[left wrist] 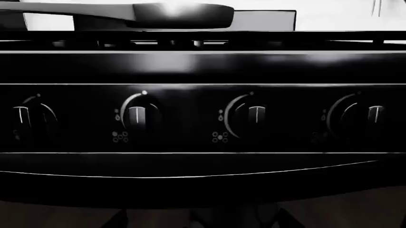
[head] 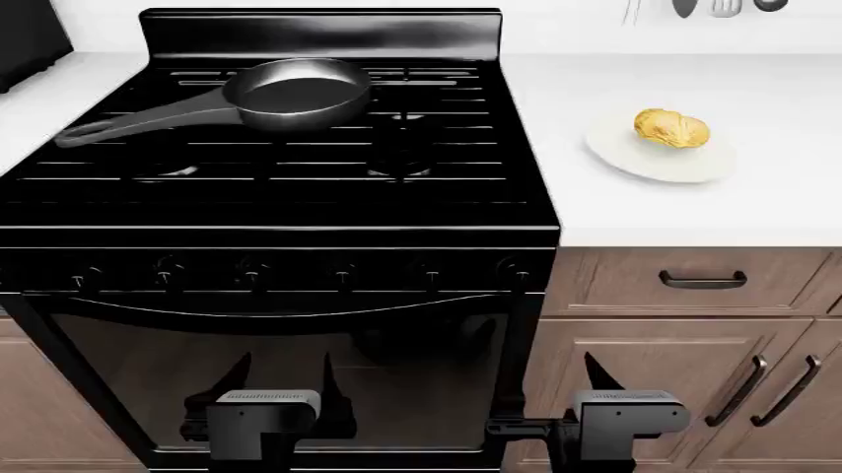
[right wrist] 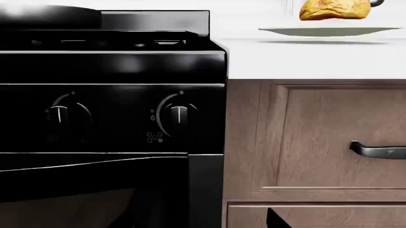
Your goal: Pick the croissant and place it on the pan. Then turn on the stove to warm the croissant.
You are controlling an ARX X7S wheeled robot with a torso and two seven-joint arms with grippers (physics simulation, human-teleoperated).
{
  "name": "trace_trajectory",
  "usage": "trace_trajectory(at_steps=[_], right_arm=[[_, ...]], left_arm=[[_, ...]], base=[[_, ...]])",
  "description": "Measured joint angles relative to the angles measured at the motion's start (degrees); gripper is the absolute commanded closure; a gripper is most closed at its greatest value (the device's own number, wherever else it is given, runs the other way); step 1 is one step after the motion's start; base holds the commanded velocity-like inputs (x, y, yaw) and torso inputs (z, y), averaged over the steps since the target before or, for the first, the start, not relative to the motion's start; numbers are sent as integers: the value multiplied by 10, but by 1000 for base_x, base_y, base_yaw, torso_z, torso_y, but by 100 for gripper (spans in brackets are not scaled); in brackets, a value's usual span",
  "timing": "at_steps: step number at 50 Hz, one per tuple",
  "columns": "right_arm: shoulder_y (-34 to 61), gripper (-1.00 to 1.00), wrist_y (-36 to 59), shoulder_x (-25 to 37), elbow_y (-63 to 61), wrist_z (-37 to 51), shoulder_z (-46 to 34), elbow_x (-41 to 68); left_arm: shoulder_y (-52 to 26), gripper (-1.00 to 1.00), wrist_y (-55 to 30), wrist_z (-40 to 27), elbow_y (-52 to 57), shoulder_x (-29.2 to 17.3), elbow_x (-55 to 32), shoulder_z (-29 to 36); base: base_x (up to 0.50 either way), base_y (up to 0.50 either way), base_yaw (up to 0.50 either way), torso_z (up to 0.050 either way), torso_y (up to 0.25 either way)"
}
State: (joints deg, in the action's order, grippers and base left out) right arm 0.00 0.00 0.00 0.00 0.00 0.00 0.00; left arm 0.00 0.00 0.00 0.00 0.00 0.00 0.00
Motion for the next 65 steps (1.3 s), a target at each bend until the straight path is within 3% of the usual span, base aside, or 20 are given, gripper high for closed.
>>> trace_trajectory(at_steps=[41, 65], right_arm=[[-7, -100, 61, 52, -87, 36, -62, 19], [-1, -100, 130, 86, -145, 43, -61, 41]], left_arm=[[-1, -100, -14, -36, 24, -51, -44, 36], [-22, -100, -100, -56, 49, -73, -37, 66]], base=[[0, -1, 0, 42, 0], [0, -496, 0, 0, 0]])
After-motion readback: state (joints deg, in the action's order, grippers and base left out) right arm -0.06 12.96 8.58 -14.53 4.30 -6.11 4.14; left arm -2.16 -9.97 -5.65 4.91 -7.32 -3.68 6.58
